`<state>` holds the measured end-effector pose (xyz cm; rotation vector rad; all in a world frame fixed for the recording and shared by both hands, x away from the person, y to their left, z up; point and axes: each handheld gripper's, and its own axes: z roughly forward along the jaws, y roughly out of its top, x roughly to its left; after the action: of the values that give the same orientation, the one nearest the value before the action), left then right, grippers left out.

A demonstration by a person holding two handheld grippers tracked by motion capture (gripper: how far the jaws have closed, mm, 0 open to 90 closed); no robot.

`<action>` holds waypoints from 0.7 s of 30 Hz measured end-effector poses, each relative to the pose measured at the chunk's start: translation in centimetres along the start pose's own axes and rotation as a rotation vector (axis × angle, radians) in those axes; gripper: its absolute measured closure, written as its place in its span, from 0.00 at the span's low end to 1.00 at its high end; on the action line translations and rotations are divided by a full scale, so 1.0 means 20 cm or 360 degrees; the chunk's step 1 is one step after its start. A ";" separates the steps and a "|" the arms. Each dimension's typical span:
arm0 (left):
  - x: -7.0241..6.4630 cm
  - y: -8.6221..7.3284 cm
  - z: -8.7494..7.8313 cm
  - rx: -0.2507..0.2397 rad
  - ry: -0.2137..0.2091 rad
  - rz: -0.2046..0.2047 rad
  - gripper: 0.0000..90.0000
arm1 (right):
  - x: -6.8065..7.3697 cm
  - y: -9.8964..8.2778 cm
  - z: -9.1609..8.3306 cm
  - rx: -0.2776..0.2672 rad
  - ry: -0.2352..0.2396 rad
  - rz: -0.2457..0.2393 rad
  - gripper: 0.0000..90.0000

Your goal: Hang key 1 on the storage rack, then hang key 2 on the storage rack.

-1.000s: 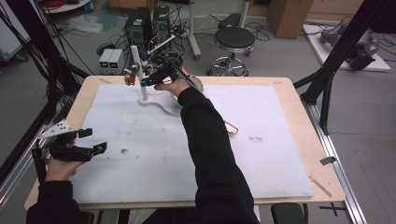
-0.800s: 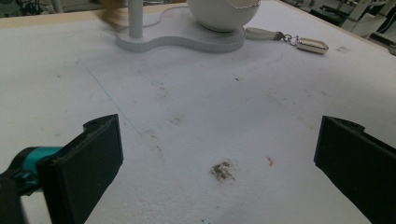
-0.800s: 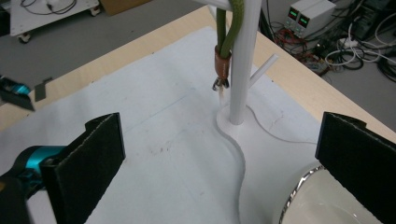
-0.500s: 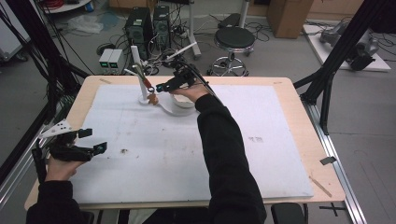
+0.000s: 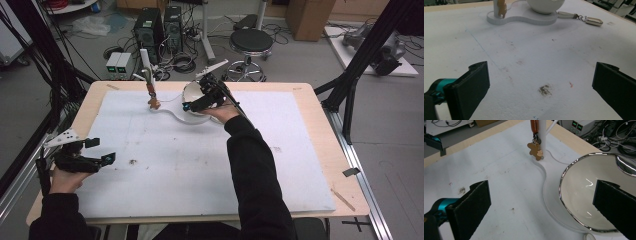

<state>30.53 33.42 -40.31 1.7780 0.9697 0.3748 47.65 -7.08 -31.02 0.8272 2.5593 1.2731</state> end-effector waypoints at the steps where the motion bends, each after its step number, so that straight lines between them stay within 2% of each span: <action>1: 0.00 0.00 0.00 0.0004 0.0002 0.0002 0.02 | 0.00 -0.01 -0.01 -0.0001 0.0000 0.0006 0.01; 9: 0.00 0.00 0.00 0.0010 0.0003 0.0005 0.02 | -0.03 -0.10 -0.07 -0.0015 -0.0034 0.0025 0.01; 12: 0.00 0.00 0.00 0.0011 0.0006 0.0010 0.02 | -0.05 -0.13 -0.10 -0.0051 -0.0106 0.0030 0.01; 15: -0.01 0.00 0.00 0.0001 0.0005 0.0014 0.02 | -0.08 -0.16 -0.13 -0.0060 -0.0104 0.0061 0.01; 21: 0.00 0.00 0.01 0.0012 0.0002 0.0011 0.02 | -0.12 -0.22 -0.16 -0.0056 -0.0159 0.0071 0.01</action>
<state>30.59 33.30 -40.36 1.7887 0.9672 0.3771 46.68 -12.72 -32.56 0.9211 2.4471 1.2524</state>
